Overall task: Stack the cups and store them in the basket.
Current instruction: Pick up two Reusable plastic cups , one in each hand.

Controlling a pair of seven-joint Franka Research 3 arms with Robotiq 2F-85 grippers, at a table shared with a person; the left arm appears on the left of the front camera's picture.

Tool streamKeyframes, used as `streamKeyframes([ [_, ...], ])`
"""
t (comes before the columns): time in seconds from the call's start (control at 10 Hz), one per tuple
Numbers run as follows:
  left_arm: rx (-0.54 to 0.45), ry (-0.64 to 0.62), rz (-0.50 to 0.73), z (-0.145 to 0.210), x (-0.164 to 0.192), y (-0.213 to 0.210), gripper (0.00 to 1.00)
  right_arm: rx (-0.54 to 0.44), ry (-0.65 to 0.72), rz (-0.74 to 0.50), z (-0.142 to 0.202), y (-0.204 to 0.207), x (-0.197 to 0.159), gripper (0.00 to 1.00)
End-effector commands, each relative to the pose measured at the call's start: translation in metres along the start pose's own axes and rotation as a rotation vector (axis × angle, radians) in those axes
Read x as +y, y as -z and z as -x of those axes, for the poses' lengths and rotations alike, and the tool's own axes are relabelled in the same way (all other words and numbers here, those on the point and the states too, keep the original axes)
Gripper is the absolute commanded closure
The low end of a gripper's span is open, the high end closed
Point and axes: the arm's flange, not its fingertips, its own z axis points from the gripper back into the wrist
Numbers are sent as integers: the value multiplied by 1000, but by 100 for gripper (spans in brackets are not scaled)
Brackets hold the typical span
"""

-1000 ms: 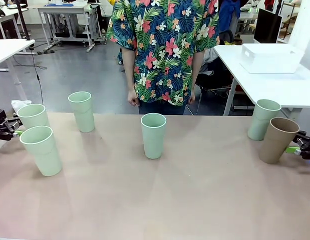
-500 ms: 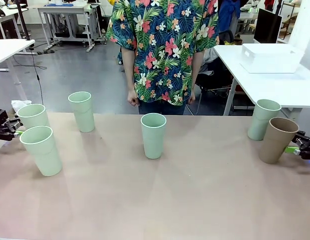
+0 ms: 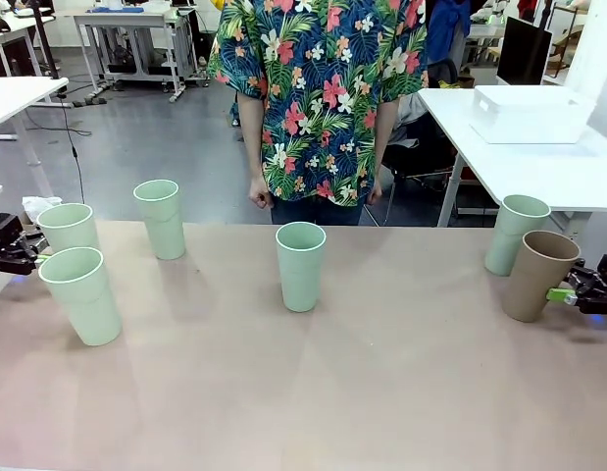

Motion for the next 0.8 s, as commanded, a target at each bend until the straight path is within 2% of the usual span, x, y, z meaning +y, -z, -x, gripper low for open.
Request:
streamKeyframes([
  [0.0, -45, 15, -19, 1, -3, 13, 0, -8, -18, 11, -8, 11, 9, 0],
  [0.7, -76, 0, -25, 3, -6, 33, 0, 23, -8, 15, -9, 39, 9, 0],
])
